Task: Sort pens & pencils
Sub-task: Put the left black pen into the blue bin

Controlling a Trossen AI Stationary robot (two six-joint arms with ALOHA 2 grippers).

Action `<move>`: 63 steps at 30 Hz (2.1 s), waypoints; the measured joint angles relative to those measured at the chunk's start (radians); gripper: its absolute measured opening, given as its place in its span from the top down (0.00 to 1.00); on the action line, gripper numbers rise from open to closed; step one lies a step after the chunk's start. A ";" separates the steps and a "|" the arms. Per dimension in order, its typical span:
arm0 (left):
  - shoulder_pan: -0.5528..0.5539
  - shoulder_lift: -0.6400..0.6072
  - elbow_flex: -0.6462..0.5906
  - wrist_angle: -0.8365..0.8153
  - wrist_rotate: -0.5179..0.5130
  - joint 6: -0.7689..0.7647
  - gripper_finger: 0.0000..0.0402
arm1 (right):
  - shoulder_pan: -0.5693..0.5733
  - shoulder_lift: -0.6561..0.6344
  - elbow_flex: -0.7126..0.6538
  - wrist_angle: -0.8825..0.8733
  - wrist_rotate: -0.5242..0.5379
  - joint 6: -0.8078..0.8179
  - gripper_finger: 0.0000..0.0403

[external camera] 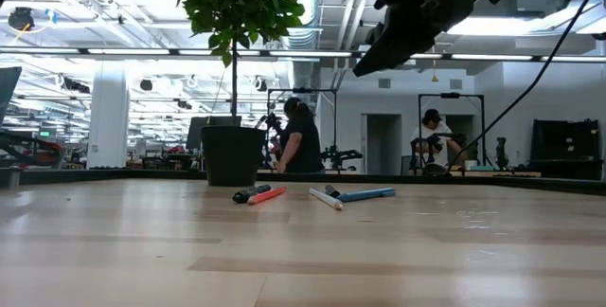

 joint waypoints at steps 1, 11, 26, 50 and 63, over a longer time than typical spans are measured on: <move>-0.010 0.001 0.000 0.000 0.001 -0.015 0.95 | 0.000 0.000 0.000 0.000 0.000 0.000 0.84; -0.054 0.012 -0.021 0.004 -0.021 -0.150 0.93 | 0.000 0.000 0.000 0.000 0.000 0.000 0.84; -0.054 0.019 -0.021 0.009 -0.048 -0.177 0.92 | 0.000 0.000 0.000 -0.003 0.000 0.001 0.84; -0.051 0.018 -0.021 -0.008 -0.173 -0.182 0.68 | 0.000 0.000 0.000 -0.004 0.000 0.001 0.84; 0.226 0.029 -0.021 -0.121 -0.391 -0.087 0.68 | 0.000 0.000 0.000 -0.044 0.001 -0.002 0.84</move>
